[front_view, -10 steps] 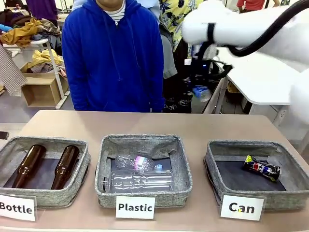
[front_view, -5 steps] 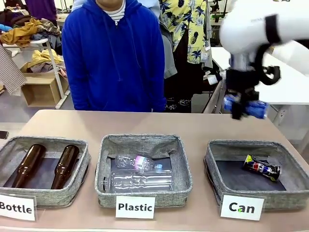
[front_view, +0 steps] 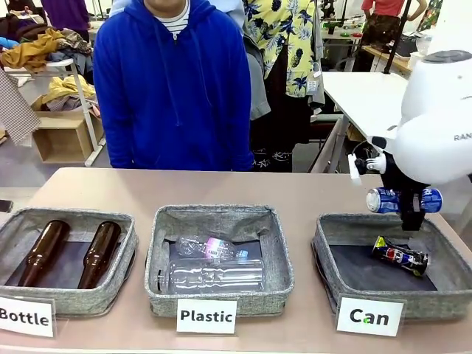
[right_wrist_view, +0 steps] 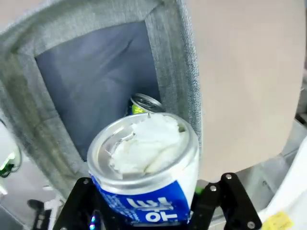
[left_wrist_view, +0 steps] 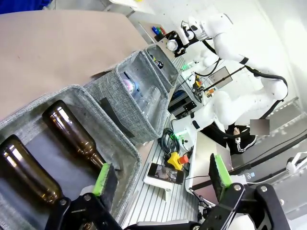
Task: Sort the can waste into the basket.
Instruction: Pick up the can waste from the table and place it in the right Fabric basket.
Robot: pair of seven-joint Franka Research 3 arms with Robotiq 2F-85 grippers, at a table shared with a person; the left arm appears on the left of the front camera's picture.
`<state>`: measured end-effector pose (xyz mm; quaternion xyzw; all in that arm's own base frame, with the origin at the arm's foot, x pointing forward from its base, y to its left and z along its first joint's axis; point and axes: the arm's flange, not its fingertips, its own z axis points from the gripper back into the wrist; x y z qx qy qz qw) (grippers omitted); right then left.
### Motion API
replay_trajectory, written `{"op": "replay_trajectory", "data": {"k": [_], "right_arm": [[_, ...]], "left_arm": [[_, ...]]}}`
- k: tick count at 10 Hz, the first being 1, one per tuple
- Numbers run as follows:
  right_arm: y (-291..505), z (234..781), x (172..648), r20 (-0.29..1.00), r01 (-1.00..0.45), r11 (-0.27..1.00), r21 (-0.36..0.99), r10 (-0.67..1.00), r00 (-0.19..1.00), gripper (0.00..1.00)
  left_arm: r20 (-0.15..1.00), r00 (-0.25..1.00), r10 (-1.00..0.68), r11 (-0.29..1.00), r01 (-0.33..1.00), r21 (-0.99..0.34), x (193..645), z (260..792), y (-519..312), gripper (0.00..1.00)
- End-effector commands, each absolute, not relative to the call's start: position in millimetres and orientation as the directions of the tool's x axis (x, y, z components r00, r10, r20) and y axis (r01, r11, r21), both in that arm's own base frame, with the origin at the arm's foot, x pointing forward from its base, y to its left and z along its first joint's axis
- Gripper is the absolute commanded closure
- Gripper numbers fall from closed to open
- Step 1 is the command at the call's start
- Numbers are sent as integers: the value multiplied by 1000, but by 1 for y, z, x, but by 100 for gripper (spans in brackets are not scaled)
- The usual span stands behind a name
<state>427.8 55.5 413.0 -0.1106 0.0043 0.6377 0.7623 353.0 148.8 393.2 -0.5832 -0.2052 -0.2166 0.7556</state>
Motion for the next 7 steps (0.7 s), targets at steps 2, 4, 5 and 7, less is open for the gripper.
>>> {"op": "replay_trajectory", "data": {"k": [2,4,5,7], "right_arm": [[50,415,434,-86,-983,99,-152,990,113,46],[53,416,436,-90,-984,111,-140,988,124,0],[53,416,436,-88,-985,110,-133,989,122,0],[53,417,436,-91,-987,115,-112,988,125,16]], "left_arm": [[568,819,-80,218,571,-791,352,395,148,0],[568,819,-80,218,571,-791,352,395,148,0],[568,819,-80,218,571,-791,352,395,148,0],[568,819,-80,218,571,-791,352,395,148,0]]}}
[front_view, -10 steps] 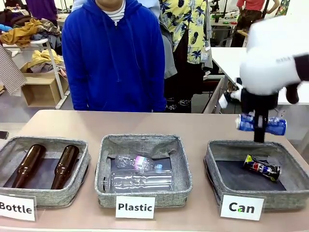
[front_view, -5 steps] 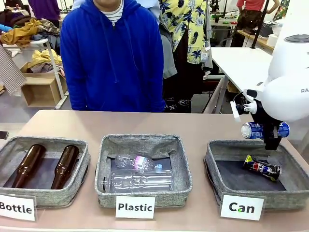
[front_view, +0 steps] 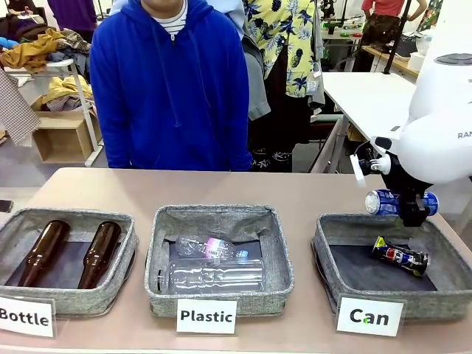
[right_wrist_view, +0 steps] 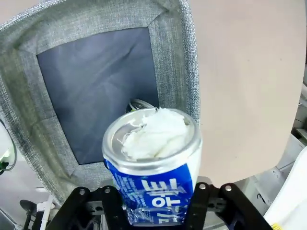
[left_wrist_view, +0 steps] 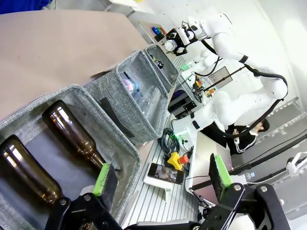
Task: Sort the can waste into the basket.
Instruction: Pick up the can waste from the table and place it in the right Fabric basket.
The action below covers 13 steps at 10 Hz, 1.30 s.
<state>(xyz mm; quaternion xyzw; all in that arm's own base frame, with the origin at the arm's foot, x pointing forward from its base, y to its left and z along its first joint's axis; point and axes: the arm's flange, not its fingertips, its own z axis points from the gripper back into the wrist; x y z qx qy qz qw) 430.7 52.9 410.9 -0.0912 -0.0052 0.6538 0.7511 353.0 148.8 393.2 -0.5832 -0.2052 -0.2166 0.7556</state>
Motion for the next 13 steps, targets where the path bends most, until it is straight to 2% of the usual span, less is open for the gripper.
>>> {"op": "replay_trajectory", "data": {"k": [1,2,4,5,7,8,9,10,11,13], "right_arm": [[53,416,436,-81,-989,115,-92,989,123,7],[54,417,437,-73,-990,127,-60,989,131,0],[58,424,442,-45,-980,194,43,980,192,0],[58,433,442,29,-968,218,126,974,223,0],[56,455,436,351,-863,225,453,844,405,0],[53,463,433,520,-769,170,616,645,559,0],[46,469,430,633,-712,40,701,424,647,0],[39,476,432,605,-599,-124,791,10,796,0],[36,477,431,506,-541,-283,792,-193,841,0],[33,471,425,320,-496,-355,792,-451,834,0]], "left_arm": [[568,819,-80,218,571,-791,352,395,148,0],[568,819,-80,218,571,-791,352,395,148,0],[568,819,-80,218,571,-791,352,395,148,0],[568,819,-80,218,571,-791,352,395,148,0],[568,819,-80,218,571,-791,352,395,148,0],[568,819,-80,218,571,-791,352,395,148,0],[568,819,-80,218,571,-791,352,395,148,0],[568,819,-80,218,571,-791,352,395,148,0],[568,819,-80,218,571,-791,352,395,148,0],[568,819,-80,218,571,-791,352,395,148,0]]}}
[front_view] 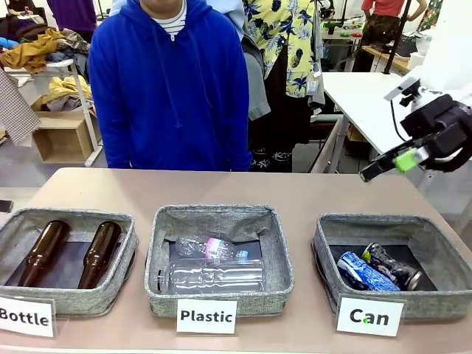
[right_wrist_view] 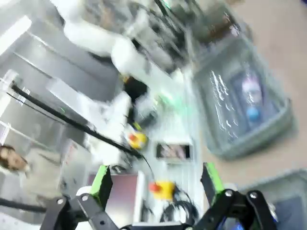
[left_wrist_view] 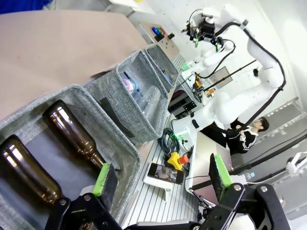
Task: Sort the can waste into the basket.
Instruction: Pick up the can waste from the table and place it in the right Fabric basket.
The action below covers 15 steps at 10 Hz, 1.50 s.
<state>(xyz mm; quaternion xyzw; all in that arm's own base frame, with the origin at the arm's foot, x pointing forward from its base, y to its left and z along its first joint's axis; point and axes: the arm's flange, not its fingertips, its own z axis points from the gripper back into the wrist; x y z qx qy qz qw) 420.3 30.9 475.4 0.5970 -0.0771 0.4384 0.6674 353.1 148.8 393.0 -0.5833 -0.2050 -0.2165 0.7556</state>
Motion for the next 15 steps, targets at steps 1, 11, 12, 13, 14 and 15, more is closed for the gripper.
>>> {"op": "replay_trajectory", "data": {"k": [1,11,12,13,14,15], "right_arm": [[38,467,421,253,-453,-322,832,-506,825,0],[39,444,437,377,-375,-51,926,23,926,0],[39,444,437,377,-375,-51,926,23,926,0],[39,444,437,377,-375,-51,926,23,926,0],[39,444,437,377,-375,-51,926,23,926,0],[39,444,437,377,-375,-51,926,23,926,0]], "left_arm": [[568,819,-80,218,571,-791,352,395,148,0],[568,819,-80,218,571,-791,352,395,148,0],[568,819,-80,218,571,-791,352,395,148,0],[568,819,-80,218,571,-791,352,395,148,0],[568,819,-80,218,571,-791,352,395,148,0],[568,819,-80,218,571,-791,352,395,148,0]]}}
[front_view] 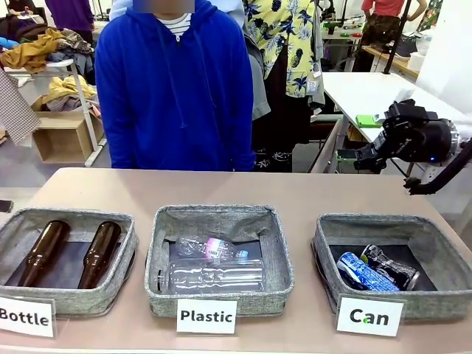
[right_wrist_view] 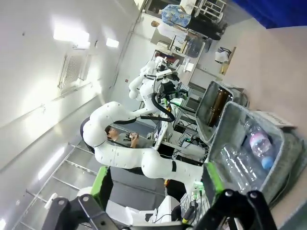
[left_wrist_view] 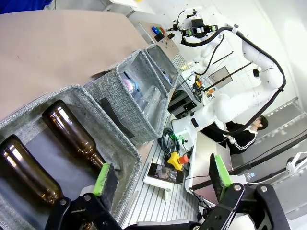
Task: Sort the can waste into the basket.
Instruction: Pick up the can waste from the table and place it in the right Fabric basket.
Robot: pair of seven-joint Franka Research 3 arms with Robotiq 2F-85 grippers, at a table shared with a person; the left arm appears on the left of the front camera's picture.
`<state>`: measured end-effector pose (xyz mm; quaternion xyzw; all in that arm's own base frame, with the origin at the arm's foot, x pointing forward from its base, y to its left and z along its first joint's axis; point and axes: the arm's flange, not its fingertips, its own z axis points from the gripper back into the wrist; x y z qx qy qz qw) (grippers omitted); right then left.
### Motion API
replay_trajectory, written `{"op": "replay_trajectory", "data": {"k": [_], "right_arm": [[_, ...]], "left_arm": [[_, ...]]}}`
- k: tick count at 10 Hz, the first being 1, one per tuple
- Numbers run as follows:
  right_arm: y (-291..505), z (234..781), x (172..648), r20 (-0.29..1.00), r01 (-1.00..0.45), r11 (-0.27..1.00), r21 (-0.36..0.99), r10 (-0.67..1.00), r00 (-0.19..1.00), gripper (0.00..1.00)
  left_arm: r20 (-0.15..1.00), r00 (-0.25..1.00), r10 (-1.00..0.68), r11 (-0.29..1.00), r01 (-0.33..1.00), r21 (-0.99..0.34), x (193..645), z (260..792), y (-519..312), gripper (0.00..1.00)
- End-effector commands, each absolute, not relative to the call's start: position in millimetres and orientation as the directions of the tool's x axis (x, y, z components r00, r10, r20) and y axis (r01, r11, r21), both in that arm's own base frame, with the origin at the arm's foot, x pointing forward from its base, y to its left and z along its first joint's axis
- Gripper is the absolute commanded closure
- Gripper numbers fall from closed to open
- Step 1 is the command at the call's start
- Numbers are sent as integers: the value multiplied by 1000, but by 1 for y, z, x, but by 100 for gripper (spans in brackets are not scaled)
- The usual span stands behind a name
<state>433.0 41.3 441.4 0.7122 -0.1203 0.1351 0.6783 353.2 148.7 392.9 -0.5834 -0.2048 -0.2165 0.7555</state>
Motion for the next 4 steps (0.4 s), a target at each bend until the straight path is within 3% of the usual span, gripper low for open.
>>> {"op": "replay_trajectory", "data": {"k": [1,4], "right_arm": [[39,444,437,377,-375,-51,926,23,926,0],[39,444,437,377,-375,-51,926,23,926,0]], "left_arm": [[568,819,-80,218,571,-791,352,395,148,0],[568,819,-80,218,571,-791,352,395,148,0]]}}
